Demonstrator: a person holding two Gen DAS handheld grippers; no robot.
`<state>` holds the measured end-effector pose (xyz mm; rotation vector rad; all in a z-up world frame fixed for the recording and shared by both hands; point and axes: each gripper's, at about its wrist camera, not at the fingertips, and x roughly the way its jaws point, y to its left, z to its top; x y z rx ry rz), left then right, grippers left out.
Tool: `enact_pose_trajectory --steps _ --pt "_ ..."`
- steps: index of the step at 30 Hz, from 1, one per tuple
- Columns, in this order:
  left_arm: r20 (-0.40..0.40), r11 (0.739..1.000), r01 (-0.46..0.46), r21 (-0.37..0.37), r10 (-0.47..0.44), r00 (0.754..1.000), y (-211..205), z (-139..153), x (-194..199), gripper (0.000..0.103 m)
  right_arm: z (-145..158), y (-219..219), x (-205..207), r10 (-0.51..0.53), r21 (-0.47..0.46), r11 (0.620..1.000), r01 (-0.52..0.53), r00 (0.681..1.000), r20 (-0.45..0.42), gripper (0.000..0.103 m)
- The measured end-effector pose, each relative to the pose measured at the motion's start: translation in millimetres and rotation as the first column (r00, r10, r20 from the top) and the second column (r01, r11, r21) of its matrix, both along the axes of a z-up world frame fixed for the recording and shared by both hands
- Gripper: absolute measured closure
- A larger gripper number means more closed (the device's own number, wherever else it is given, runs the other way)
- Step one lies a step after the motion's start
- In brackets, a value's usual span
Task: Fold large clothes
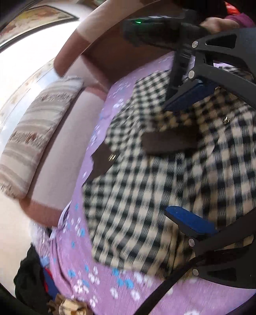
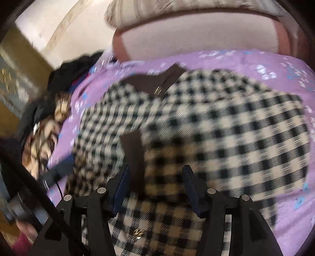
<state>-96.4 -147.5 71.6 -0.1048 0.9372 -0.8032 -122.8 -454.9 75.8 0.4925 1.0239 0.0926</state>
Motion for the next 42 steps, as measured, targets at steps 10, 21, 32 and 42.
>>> enact_pose_trajectory --steps 10,21,32,42 --pt "-0.046 0.986 0.075 0.152 -0.068 0.997 -78 -38 -9 0.034 28 -72 -36 -0.197 0.101 0.976 0.191 0.979 0.05 0.035" --pt "-0.089 0.987 0.013 0.159 0.001 0.996 -94 -32 4 0.093 53 -103 -48 -0.284 0.03 0.959 0.283 0.951 0.118 0.033" --pt "0.103 0.958 -0.24 0.153 0.226 0.969 27 55 46 0.095 54 -117 -54 -0.332 0.046 0.943 0.329 0.934 0.134 0.028" --pt "0.021 0.957 -0.259 0.132 0.258 0.966 52 28 73 0.094 5 -91 -25 -0.21 -0.211 0.96 0.184 0.972 -0.106 0.027"
